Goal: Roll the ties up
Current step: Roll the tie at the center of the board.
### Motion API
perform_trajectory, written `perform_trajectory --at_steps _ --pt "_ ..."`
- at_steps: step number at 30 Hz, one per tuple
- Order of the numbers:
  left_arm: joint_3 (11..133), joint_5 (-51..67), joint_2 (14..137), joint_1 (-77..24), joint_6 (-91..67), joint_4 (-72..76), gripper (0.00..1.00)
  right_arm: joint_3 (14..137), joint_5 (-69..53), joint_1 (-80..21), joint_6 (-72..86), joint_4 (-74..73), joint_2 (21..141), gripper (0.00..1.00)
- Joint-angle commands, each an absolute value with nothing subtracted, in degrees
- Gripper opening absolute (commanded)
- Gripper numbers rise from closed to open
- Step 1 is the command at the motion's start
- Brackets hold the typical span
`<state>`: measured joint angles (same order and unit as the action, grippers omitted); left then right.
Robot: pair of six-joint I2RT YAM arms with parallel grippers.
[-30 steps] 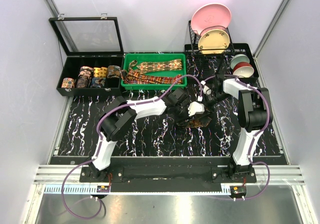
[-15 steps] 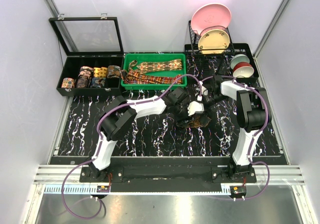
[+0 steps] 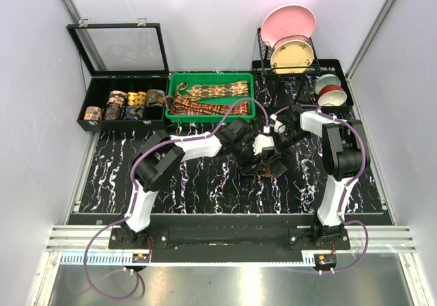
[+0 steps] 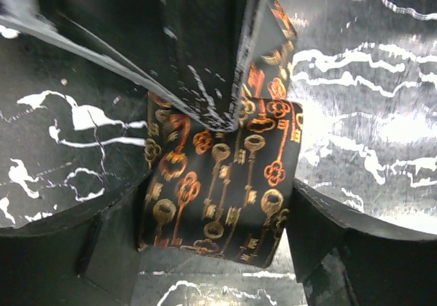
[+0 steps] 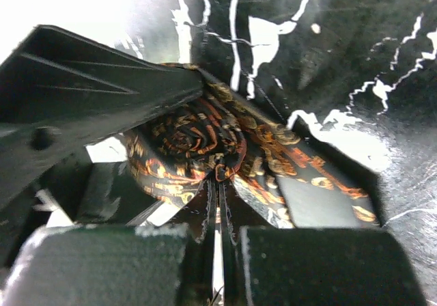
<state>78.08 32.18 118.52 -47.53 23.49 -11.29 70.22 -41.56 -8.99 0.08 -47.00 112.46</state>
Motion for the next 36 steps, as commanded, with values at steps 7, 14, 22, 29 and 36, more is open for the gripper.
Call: perform_trajectory --at_steps 7,14,22,29,36 --pt "76.99 39.81 119.18 -47.28 17.93 -1.23 0.8 72.16 -26.37 -12.83 -0.35 -47.63 116.19 0.0" --pt "74.89 41.31 120.41 -47.29 19.6 -0.18 0.77 73.13 -25.93 -13.36 1.3 -47.2 117.51 0.0" --pt "72.78 33.86 120.23 -48.69 24.43 -5.35 0.35 75.05 -29.52 -13.19 0.53 -49.99 116.81 0.05" --pt "73.3 25.41 120.67 -49.22 29.26 -14.32 0.33 77.17 -37.95 -7.04 -2.98 -57.56 111.89 0.37" --pt "75.41 21.8 121.46 -49.83 28.21 -18.19 0.38 72.08 -47.19 -6.68 -1.5 -54.24 108.63 0.49"
